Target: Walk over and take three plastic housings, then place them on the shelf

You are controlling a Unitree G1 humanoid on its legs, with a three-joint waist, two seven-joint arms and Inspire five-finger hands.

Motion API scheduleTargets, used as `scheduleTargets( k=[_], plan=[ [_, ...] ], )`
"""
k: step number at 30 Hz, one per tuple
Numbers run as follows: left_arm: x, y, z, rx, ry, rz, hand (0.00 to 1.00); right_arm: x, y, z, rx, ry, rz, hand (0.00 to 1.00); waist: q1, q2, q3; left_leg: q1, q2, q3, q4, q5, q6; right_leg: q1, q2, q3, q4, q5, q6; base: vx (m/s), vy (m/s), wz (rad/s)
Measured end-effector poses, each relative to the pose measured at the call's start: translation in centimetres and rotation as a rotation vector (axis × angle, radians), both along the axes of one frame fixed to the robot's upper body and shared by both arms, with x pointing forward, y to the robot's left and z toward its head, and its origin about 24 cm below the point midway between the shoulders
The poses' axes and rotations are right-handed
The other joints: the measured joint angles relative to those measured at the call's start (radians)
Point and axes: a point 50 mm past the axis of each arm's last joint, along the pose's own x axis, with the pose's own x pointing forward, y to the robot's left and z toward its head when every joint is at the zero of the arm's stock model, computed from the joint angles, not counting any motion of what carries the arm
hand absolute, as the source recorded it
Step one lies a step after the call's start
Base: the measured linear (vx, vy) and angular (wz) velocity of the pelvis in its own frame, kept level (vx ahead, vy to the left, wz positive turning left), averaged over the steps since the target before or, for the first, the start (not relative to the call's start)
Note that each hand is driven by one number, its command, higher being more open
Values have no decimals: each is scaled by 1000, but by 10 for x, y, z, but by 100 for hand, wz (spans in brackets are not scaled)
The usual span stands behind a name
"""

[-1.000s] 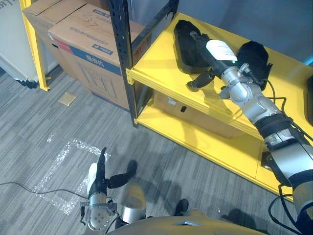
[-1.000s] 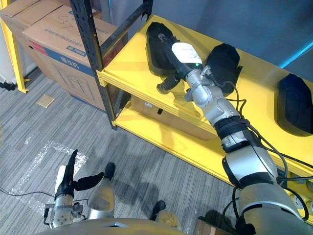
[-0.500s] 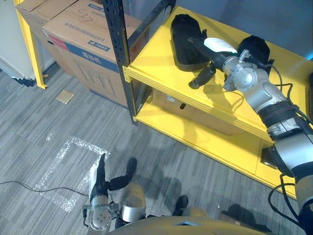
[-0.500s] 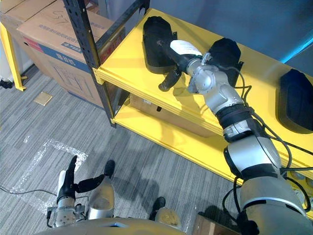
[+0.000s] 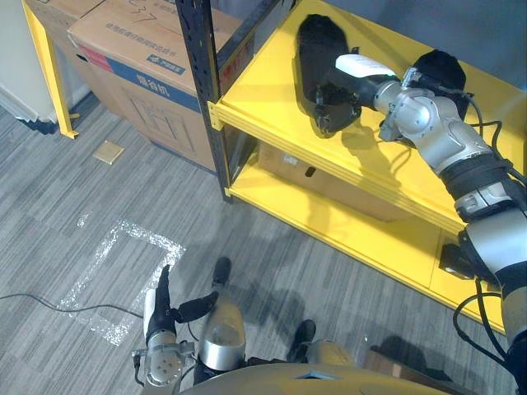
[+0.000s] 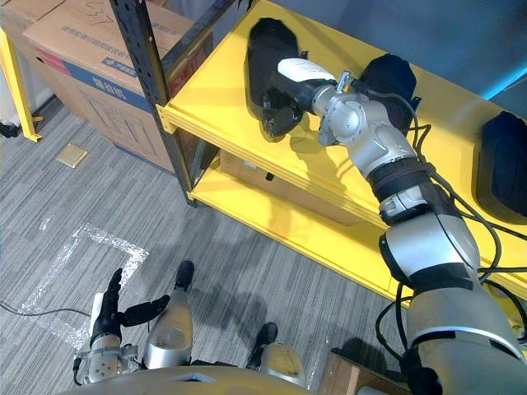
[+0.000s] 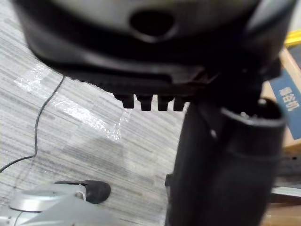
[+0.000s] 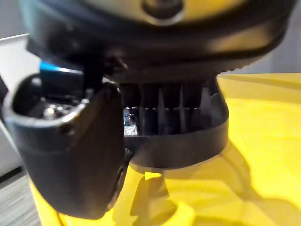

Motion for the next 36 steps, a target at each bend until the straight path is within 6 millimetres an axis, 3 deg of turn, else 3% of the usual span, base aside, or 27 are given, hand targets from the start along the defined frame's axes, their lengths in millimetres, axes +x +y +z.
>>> scheduleTargets(
  k=[8, 27, 36],
  plan=[
    [0, 0, 0, -23, -3, 15, 100, -1, 4, -2, -50, -43, 40, 0, 18, -1, 6, -1, 1, -6, 0, 0, 0, -6, -1, -5, 21, -16, -1, 2, -6, 2],
    [4, 1, 2, -12, -27, 26, 100, -6, 25, 17, -187, -267, 150, 0, 51, -9, 34, -21, 2, -28, 1, 3, -4, -13, 4, -24, 23, -19, -3, -4, -6, 3],
    [5, 4, 3, -7, -44, 42, 100, -3, 27, 40, -195, -322, 89, 0, 68, -6, 61, -39, 3, -47, 1, 9, -7, -34, 3, -37, 56, -38, -6, -8, -8, 5]
  ],
)
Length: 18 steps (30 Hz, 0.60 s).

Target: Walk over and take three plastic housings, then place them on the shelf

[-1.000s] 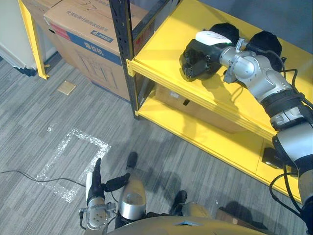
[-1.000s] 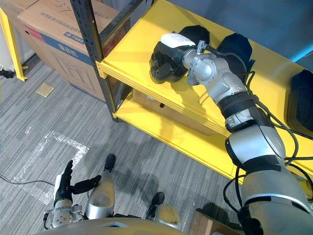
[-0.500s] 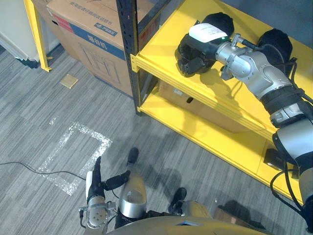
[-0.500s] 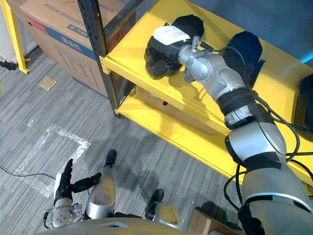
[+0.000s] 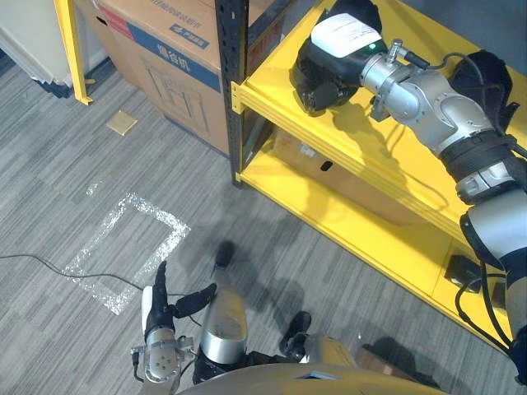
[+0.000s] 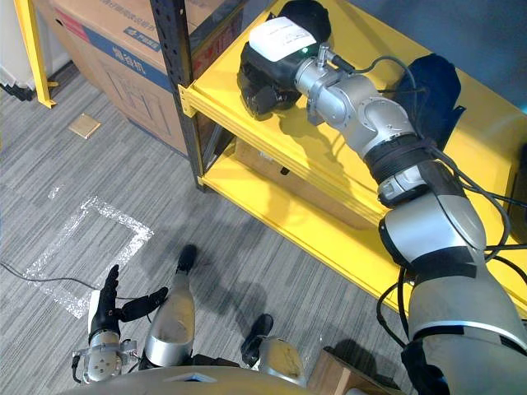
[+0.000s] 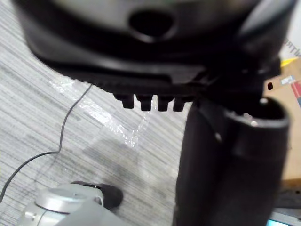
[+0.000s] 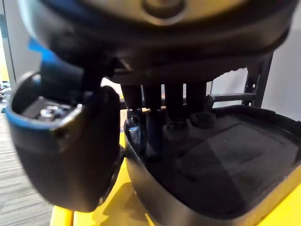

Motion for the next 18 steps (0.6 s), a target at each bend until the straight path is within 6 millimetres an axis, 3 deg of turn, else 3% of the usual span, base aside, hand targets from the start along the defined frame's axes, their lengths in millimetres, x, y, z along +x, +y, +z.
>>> scheduleTargets(
  k=[8, 18],
  plan=[
    [1, 3, 0, -56, -15, 53, 100, 3, -8, 27, 49, -59, -77, 0, 10, 15, 33, -40, -4, -12, 0, 12, -1, -67, -15, -3, 71, -31, -2, -19, -9, 3],
    [9, 0, 1, -95, -36, 48, 100, 4, -22, 37, 123, -95, -152, 0, 10, 37, 45, -67, -7, -20, 1, 21, -3, -134, -33, 6, 160, -74, -8, -11, -11, 1]
  ],
)
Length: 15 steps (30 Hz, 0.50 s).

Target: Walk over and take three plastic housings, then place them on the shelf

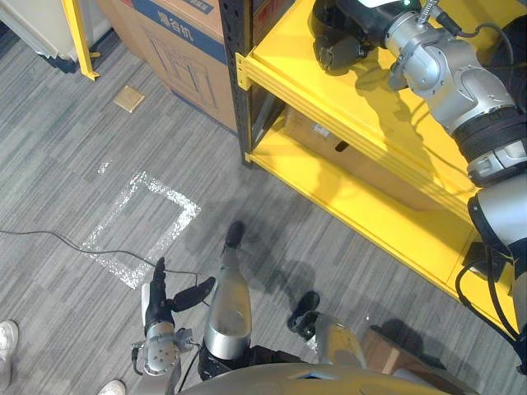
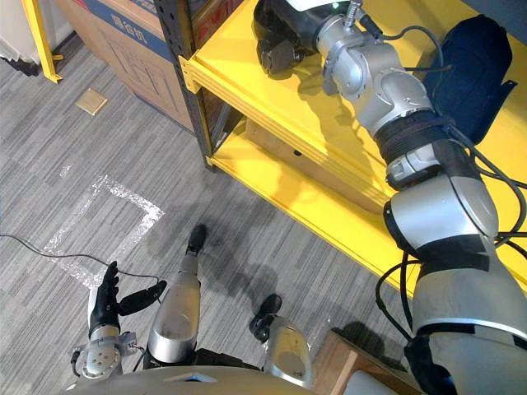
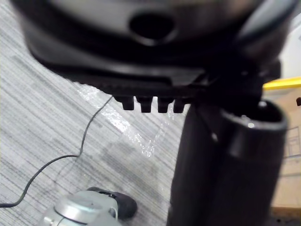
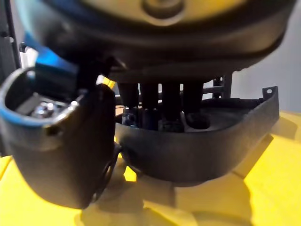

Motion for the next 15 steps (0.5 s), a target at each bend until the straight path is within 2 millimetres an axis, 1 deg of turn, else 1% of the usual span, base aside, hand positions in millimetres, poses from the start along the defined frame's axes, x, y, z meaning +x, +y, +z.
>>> scheduleTargets(
  k=[3, 5, 8, 11, 15],
  plan=[
    [1, -2, 0, -6, -1, -13, 100, 0, -7, 2, 29, 0, -31, 0, 0, 8, 4, -1, 1, -2, 0, 0, -1, -5, -1, 0, 15, -7, -2, -10, -25, 1],
    [3, -5, 0, -10, -3, -26, 100, 0, -13, 5, 43, -7, -56, 0, 0, 19, 10, -1, 1, -2, 0, 1, -1, -6, -1, 0, 18, -8, -2, 0, 0, 0],
    [4, -7, 0, -16, -6, -38, 100, 0, -17, 9, 63, -15, -85, 0, -2, 30, 14, -1, 1, 2, 0, 4, -2, -18, -5, 8, 33, -13, -4, -26, -18, -5],
    [5, -8, 1, -20, -10, -46, 100, -1, -22, 11, 73, -12, -107, 0, -5, 36, 14, -1, 1, 3, 0, 5, -2, -21, -6, 9, 37, -17, -3, 0, 0, 0],
    [6, -10, 2, -25, -16, -58, 100, -2, -29, 12, 60, 2, -122, 0, -6, 37, 15, 3, -2, 4, 0, 11, -5, -23, -13, 11, 54, -21, -3, 0, 0, 0]
  ],
)
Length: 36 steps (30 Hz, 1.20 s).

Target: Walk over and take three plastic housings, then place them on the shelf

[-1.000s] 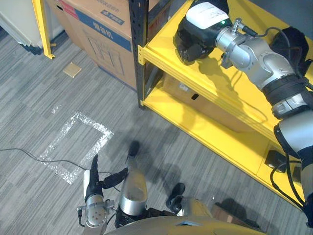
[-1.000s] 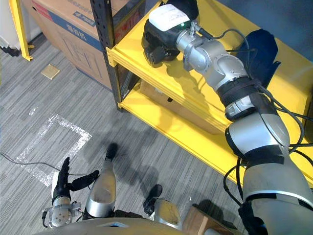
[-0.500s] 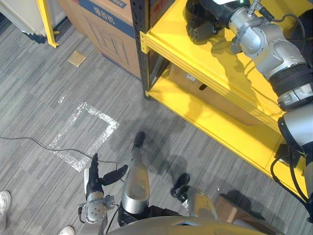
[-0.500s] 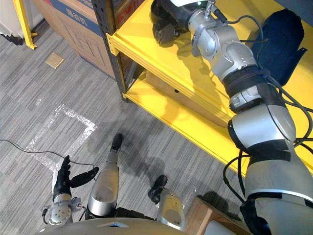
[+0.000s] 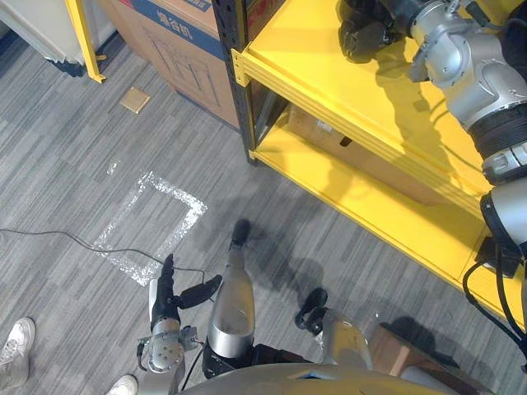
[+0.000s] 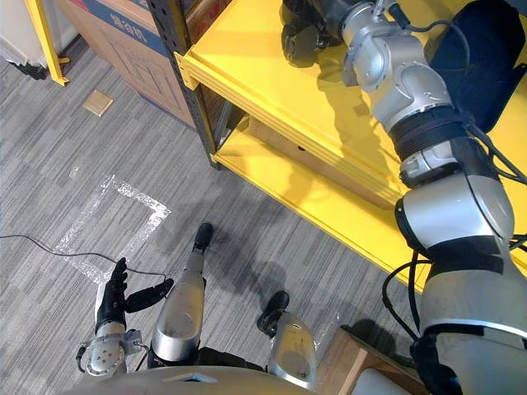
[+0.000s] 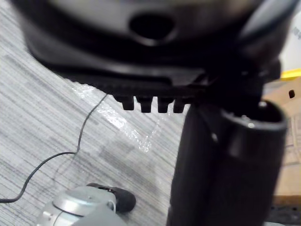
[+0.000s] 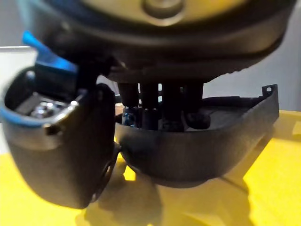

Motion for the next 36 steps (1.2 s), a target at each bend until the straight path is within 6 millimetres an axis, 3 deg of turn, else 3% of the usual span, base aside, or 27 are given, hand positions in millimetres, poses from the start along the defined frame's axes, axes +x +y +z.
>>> scheduleTargets(
  k=[9, 17, 18, 36],
  plan=[
    [5, -6, 4, -16, -26, -14, 100, -1, 5, -4, -51, 59, 47, 0, -28, 16, 5, 28, 1, 21, 0, -4, 3, 2, -5, 21, 16, -4, -1, -35, -9, -7],
    [3, -5, 2, -35, -7, 5, 100, -1, 11, -3, -68, 65, 51, 0, -30, 32, 3, 28, 1, 24, 0, -4, 3, -8, -5, 27, 18, -5, -1, -9, -2, -1],
    [3, -5, 2, -35, -7, 5, 100, -1, 12, -3, -66, 65, 51, 100, -30, 32, 3, 28, 1, 24, 0, -4, 3, -8, -6, 27, 19, -5, -1, 0, 0, 0],
    [2, -9, -2, -130, 16, -2, 100, 2, 20, -7, -39, 22, 62, 100, -53, 37, 0, 43, -19, 24, 0, -1, 4, -5, -32, 28, 56, -27, 5, 3, -2, 1]
  ],
)
